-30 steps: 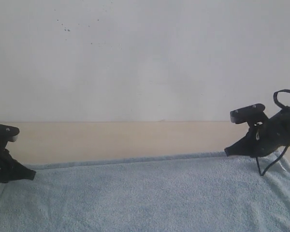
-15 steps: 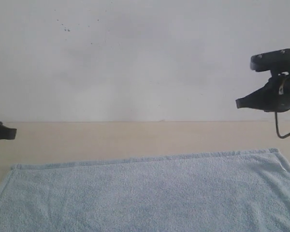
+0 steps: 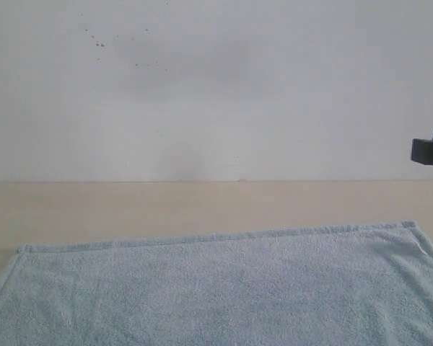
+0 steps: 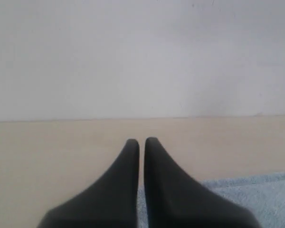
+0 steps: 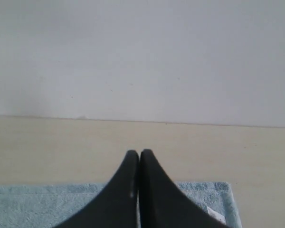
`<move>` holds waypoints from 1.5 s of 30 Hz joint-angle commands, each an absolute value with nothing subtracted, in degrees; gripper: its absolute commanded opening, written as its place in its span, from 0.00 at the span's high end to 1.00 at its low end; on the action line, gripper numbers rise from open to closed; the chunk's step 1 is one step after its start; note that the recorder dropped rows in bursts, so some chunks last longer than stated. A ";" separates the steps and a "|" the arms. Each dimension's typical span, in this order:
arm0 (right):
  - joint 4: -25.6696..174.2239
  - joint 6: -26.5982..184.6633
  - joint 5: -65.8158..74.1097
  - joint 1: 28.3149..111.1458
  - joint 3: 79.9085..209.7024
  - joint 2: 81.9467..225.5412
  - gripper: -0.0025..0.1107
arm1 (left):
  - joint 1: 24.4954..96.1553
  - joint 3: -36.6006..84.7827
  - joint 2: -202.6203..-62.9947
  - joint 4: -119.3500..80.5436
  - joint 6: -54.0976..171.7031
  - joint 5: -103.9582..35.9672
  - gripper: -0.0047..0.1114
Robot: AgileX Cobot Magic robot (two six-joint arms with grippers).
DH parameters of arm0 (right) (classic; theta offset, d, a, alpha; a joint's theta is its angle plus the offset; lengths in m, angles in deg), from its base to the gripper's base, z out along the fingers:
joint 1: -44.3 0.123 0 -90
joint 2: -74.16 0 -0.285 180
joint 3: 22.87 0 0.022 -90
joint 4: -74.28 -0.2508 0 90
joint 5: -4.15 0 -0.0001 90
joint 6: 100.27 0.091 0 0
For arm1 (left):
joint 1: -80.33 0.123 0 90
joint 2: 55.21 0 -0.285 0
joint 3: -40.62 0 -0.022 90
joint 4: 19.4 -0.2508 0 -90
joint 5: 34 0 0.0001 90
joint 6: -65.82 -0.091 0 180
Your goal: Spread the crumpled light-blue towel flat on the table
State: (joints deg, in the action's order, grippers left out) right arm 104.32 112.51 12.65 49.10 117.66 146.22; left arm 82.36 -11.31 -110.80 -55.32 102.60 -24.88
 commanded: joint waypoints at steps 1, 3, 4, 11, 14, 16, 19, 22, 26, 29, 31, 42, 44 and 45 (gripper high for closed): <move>104.00 116.89 11.82 48.85 111.74 133.83 0.98 | 82.26 -14.01 -100.41 -54.80 108.45 -28.26 0.93; 104.00 116.89 11.84 48.85 109.46 128.95 0.98 | 82.26 -14.57 -95.90 -54.80 110.97 -32.12 0.93; 104.00 116.89 11.84 48.85 108.26 126.36 0.98 | 82.26 -14.65 -94.25 -54.80 111.84 -34.00 0.93; 104.00 116.89 11.31 53.05 103.24 114.31 0.98 | 82.26 -14.95 -84.92 -54.80 117.73 -38.71 0.93; 104.00 117.01 9.27 55.48 103.24 111.00 0.98 | 82.26 -14.95 -82.77 -54.80 119.10 -38.57 0.93; 104.00 117.01 6.41 57.08 103.24 109.31 0.98 | 81.93 -14.95 -82.07 -54.80 119.10 -38.81 0.93; 104.00 117.01 0.91 59.17 103.24 108.15 0.98 | 80.23 -15.29 -81.69 -54.80 119.10 -39.10 0.93; 103.29 117.24 -3.46 60.77 103.24 107.43 0.98 | 78.74 -15.29 -81.69 -54.80 119.10 -41.38 0.93; 101.37 117.24 -5.67 61.46 103.24 106.63 0.98 | 78.33 -15.29 -81.69 -54.80 118.94 -43.28 0.93; 100.78 117.24 -5.53 61.46 103.24 106.51 0.98 | 78.33 -15.29 -81.69 -54.80 118.94 -43.52 0.93; 100.78 117.24 -5.41 61.46 103.24 106.51 0.98 | 78.33 -15.29 -81.69 -54.80 118.94 -43.52 0.93; 100.78 117.24 -5.31 61.46 103.24 106.51 0.98 | 78.44 -15.29 -81.69 -54.80 118.94 -43.50 0.93; 100.78 117.24 -5.31 61.46 103.24 106.51 0.98 | 78.44 -15.29 -81.69 -54.80 118.94 -43.50 0.93; 100.78 117.24 -5.31 61.46 103.24 106.51 0.98 | 78.44 -15.29 -81.69 -54.80 118.94 -43.50 0.93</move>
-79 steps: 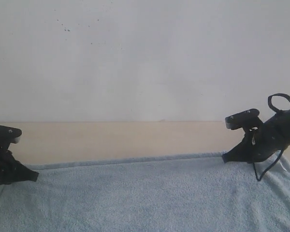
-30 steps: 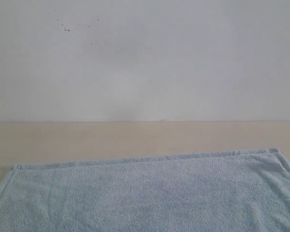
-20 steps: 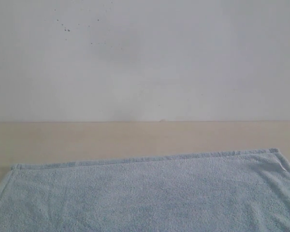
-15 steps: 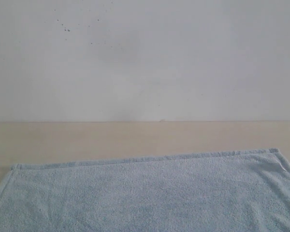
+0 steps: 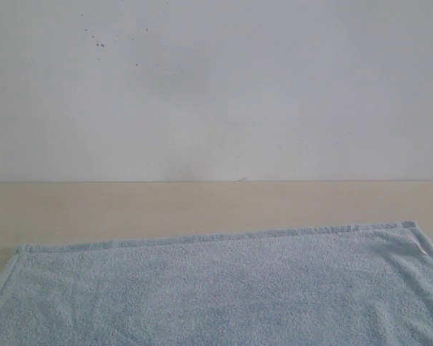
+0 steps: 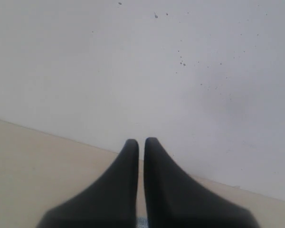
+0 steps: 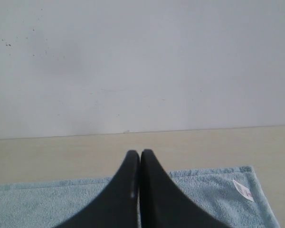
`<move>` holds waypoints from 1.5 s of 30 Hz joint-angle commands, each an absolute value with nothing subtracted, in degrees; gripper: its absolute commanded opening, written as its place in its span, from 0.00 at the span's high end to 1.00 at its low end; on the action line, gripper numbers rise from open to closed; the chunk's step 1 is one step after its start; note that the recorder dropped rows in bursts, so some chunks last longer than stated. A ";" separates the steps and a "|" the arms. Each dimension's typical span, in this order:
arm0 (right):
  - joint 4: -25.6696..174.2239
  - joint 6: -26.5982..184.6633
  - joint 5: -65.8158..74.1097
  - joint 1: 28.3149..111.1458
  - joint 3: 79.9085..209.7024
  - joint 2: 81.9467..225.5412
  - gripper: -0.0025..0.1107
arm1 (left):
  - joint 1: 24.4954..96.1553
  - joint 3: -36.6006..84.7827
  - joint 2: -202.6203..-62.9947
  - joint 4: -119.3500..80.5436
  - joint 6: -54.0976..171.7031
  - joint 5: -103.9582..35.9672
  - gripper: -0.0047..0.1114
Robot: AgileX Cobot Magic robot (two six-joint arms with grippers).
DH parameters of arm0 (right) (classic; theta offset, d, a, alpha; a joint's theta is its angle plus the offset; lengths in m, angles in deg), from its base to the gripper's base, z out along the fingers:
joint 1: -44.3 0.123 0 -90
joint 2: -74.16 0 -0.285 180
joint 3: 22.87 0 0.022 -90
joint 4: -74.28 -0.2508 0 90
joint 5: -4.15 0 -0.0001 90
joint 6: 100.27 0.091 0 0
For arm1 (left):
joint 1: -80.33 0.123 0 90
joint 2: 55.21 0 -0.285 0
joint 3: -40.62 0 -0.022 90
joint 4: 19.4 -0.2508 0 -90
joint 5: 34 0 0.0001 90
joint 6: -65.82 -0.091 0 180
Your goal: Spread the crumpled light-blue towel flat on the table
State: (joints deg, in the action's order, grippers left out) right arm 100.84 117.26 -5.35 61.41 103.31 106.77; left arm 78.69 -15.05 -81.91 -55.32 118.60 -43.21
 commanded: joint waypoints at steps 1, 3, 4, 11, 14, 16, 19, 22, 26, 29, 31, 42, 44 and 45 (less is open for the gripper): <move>100.78 117.24 -5.31 61.46 103.24 106.51 0.98 | 78.44 -15.29 -81.69 -54.80 118.94 -43.50 0.93; 100.66 117.24 -5.31 61.46 103.24 106.51 0.98 | 78.44 -15.29 -81.69 -54.80 118.94 -43.50 0.93; 100.35 117.24 -5.31 61.46 103.10 106.51 0.98 | 78.44 -15.29 -81.69 -54.80 118.94 -43.50 0.93; 96.44 103.70 -5.17 61.46 97.14 97.68 0.98 | 78.44 -15.29 -81.69 -54.80 118.94 -43.35 0.93; 88.74 90.13 -5.06 61.46 93.73 93.35 0.98 | 78.44 -15.29 -81.69 -54.80 118.94 -43.35 0.93; 87.51 87.62 -5.06 61.46 92.16 90.88 0.98 | 78.44 -15.29 -81.69 -54.80 118.94 -43.35 0.93; 86.65 87.42 -4.09 61.46 88.68 87.87 0.98 | 78.44 -15.29 -81.69 -54.80 118.94 -43.35 0.93; 84.49 87.42 -2.24 61.46 85.10 85.05 0.98 | 78.44 -15.29 -81.69 -54.80 118.94 -43.48 0.93; 83.31 88.01 -1.21 61.46 81.83 82.75 0.98 | 78.44 -15.29 -81.69 -54.80 118.94 -43.48 0.93; 82.68 87.98 -1.08 61.46 80.33 82.50 0.98 | 78.44 -15.29 -81.69 -54.80 118.94 -43.48 0.93; 82.51 87.87 -0.82 61.46 79.91 82.50 0.98 | 78.44 -15.29 -81.69 -54.80 118.94 -43.48 0.93; 79.12 80.16 -2.94 61.46 79.91 81.95 0.98 | 78.44 -15.29 -81.69 -54.80 118.94 -43.25 0.93; 78.93 80.54 -3.10 61.46 79.91 81.95 0.98 | 78.44 -15.29 -81.69 -54.80 118.94 -43.25 0.93; 78.93 80.53 -2.97 61.46 79.91 81.95 0.98 | 78.44 -15.29 -81.69 -54.80 118.94 -43.25 0.93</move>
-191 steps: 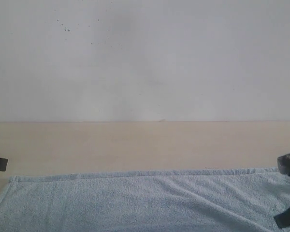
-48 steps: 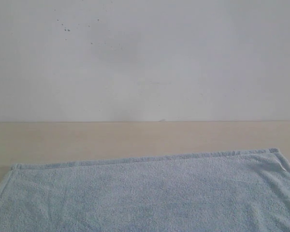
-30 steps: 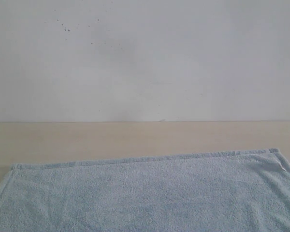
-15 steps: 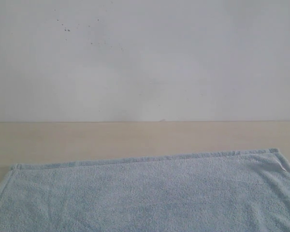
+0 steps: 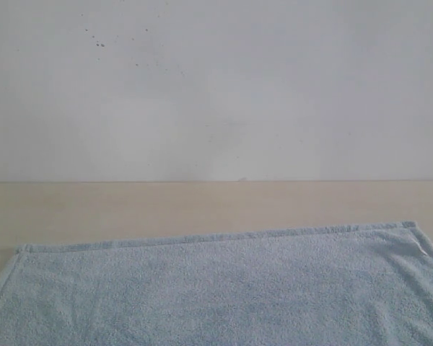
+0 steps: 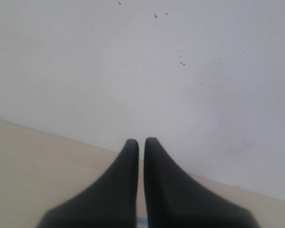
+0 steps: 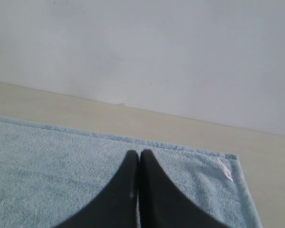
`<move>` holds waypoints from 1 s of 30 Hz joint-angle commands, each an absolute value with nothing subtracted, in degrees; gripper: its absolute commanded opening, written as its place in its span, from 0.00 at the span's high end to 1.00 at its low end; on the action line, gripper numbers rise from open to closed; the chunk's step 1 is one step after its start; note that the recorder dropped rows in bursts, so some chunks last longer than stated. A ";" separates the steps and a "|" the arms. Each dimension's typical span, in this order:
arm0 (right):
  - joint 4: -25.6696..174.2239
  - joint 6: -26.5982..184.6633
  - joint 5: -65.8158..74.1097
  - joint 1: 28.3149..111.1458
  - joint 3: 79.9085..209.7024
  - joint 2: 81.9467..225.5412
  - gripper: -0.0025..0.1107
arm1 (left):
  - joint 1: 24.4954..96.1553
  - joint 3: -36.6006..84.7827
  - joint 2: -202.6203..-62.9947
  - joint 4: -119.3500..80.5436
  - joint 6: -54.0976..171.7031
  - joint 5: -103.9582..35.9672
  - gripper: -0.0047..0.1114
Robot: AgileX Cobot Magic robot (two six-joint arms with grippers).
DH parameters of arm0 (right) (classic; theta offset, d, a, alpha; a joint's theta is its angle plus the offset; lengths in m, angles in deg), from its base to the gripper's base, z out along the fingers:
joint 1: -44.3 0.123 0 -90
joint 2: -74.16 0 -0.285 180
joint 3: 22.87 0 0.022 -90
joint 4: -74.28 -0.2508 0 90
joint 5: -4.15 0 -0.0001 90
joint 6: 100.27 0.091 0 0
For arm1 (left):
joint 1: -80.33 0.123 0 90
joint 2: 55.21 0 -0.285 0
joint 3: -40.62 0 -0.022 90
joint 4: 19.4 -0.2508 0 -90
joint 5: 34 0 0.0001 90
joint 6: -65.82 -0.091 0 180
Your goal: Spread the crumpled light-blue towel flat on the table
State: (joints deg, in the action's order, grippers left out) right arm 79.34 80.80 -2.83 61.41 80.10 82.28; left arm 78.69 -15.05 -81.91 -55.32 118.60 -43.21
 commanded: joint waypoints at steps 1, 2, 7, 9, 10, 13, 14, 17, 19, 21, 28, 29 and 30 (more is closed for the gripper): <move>78.93 80.53 -2.97 61.46 79.91 81.95 0.98 | 78.44 -15.29 -81.69 -54.80 118.94 -43.25 0.93; 78.93 80.68 -2.97 61.46 79.91 81.95 0.98 | 78.44 -15.29 -81.69 -54.80 118.94 -43.25 0.93; 78.93 81.35 -2.62 61.46 79.91 81.95 0.98 | 78.44 -15.29 -81.69 -54.80 118.94 -43.25 0.93; 78.93 81.35 -2.62 61.46 79.91 81.95 0.98 | 78.44 -15.29 -81.69 -54.80 118.94 -43.25 0.93; 78.93 81.35 -2.62 61.46 79.91 81.95 0.98 | 78.44 -15.29 -81.69 -54.80 118.94 -43.25 0.93; 78.93 81.35 -2.62 61.46 79.91 81.95 0.98 | 78.44 -15.29 -81.69 -54.80 118.94 -43.25 0.93; 78.93 81.35 -2.62 61.46 79.91 81.95 0.98 | 78.44 -15.29 -81.69 -54.80 118.94 -43.25 0.93; 78.93 81.35 -2.62 61.46 79.91 81.95 0.98 | 78.44 -15.29 -81.69 -54.80 118.94 -43.25 0.93; 78.93 81.35 -2.62 61.46 79.91 81.95 0.98 | 78.44 -15.29 -81.69 -54.80 118.94 -43.25 0.93; 78.93 81.35 -2.62 61.46 79.91 81.95 0.98 | 78.44 -15.29 -81.69 -54.80 118.94 -43.25 0.93; 78.93 81.35 -2.62 61.46 79.91 81.95 0.98 | 78.44 -15.29 -79.93 -53.31 118.94 -43.26 0.93; 78.93 81.35 -2.62 61.46 79.91 81.95 0.98 | 78.44 -15.29 -78.90 -51.19 118.94 -43.26 0.93; 78.93 81.35 -2.62 61.46 79.91 81.95 0.98 | 78.44 -15.29 -77.84 -49.66 118.94 -43.26 0.93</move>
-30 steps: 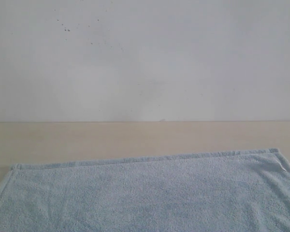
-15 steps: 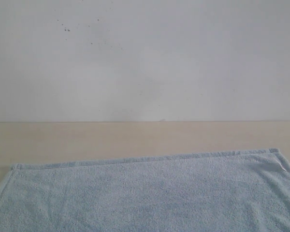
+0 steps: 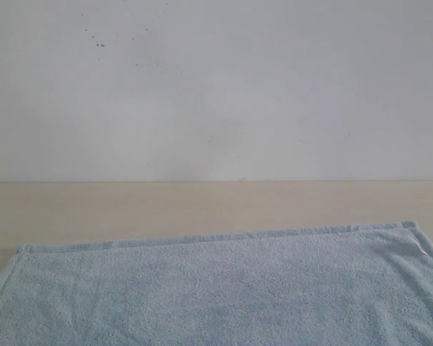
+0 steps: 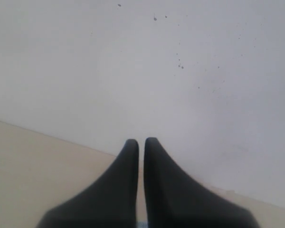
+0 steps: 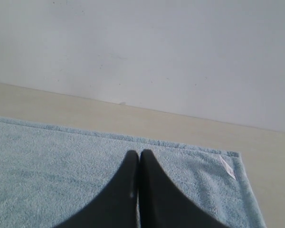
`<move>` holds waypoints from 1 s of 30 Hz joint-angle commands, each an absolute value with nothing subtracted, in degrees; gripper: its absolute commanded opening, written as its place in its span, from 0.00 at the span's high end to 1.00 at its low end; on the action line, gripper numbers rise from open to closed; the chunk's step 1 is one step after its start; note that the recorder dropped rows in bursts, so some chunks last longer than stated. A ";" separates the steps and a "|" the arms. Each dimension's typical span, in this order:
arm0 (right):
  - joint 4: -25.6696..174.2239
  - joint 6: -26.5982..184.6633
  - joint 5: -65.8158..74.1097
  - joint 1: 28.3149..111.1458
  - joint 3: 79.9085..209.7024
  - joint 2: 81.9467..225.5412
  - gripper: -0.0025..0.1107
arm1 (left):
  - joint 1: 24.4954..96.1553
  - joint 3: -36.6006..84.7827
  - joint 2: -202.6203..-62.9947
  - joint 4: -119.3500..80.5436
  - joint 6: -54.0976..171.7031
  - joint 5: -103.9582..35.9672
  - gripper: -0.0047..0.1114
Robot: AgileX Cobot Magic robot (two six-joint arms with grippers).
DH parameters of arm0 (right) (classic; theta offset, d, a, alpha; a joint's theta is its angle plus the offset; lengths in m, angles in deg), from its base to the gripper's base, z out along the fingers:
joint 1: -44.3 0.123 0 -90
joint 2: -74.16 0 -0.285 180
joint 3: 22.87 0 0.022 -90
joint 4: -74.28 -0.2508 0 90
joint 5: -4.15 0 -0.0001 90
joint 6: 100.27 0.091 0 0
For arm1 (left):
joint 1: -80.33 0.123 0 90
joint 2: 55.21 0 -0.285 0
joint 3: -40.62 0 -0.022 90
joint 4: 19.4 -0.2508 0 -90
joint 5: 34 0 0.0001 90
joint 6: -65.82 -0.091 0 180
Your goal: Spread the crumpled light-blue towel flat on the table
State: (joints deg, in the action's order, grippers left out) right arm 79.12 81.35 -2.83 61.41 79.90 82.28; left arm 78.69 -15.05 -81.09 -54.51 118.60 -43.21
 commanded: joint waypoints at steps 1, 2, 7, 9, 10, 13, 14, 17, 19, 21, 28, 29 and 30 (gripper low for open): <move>78.93 81.35 -2.62 61.46 79.91 81.95 0.98 | 78.44 -15.29 -76.73 -47.92 118.94 -43.26 0.93; 78.93 81.35 -2.62 61.46 79.91 81.95 0.98 | 78.44 -15.29 -75.67 -46.56 118.94 -43.26 0.93; 78.93 81.35 -2.62 61.46 79.91 81.95 0.98 | 78.44 -15.29 -71.56 -41.77 117.53 -49.11 0.93; 78.93 81.35 -2.62 61.46 79.91 81.95 0.98 | 78.44 -15.33 -68.81 -35.00 104.47 -50.96 0.93; 78.93 81.35 -2.62 61.46 79.91 81.95 0.98 | 78.44 -16.17 -67.39 -28.35 89.90 -50.67 0.93; 78.93 81.35 -2.62 61.46 79.91 81.95 0.98 | 78.44 -19.76 -66.10 -17.81 77.34 -48.32 0.93; 78.93 81.35 -2.62 61.46 79.91 81.95 0.98 | 78.44 -22.08 -65.14 -15.71 73.27 -45.83 0.93; 78.93 81.35 -2.62 61.46 79.91 81.95 0.98 | 78.44 -28.13 -62.99 -15.73 71.73 -39.97 0.93; 78.93 81.35 -2.62 61.46 79.91 81.95 0.98 | 78.44 -31.31 -62.99 -15.73 71.73 -37.64 0.93; 78.93 81.35 -2.62 61.46 79.91 81.95 0.98 | 78.44 -33.17 -62.99 -15.73 71.73 -36.97 0.93; 78.93 81.35 -2.62 61.46 79.91 81.95 0.98 | 78.44 -36.60 -62.99 -15.73 69.78 -36.97 0.93; 78.93 81.35 -2.62 61.46 79.91 81.95 0.98 | 78.44 -36.60 -62.99 -15.73 69.61 -36.97 0.93; 78.93 81.35 -2.62 61.46 79.91 81.95 0.98 | 78.44 -36.60 -62.99 -15.73 68.94 -36.97 0.93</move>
